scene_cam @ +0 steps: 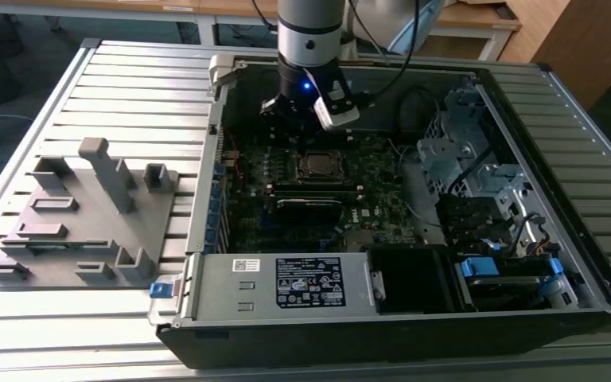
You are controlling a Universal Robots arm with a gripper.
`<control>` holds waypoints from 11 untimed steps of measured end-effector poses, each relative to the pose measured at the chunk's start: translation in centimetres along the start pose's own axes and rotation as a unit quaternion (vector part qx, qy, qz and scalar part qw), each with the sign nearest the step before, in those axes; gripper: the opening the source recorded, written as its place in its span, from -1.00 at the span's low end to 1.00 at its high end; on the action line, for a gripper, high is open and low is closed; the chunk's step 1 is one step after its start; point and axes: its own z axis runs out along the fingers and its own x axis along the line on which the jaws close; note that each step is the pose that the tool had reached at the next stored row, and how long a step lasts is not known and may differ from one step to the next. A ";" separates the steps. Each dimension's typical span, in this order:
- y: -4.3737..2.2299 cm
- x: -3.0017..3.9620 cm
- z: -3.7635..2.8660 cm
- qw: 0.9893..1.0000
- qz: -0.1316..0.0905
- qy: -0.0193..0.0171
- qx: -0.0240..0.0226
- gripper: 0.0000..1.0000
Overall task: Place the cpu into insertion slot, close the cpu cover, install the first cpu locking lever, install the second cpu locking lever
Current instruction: 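Install the first cpu locking lever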
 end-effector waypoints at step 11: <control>-0.02 0.41 -0.09 1.000 0.001 0.000 0.000 -0.80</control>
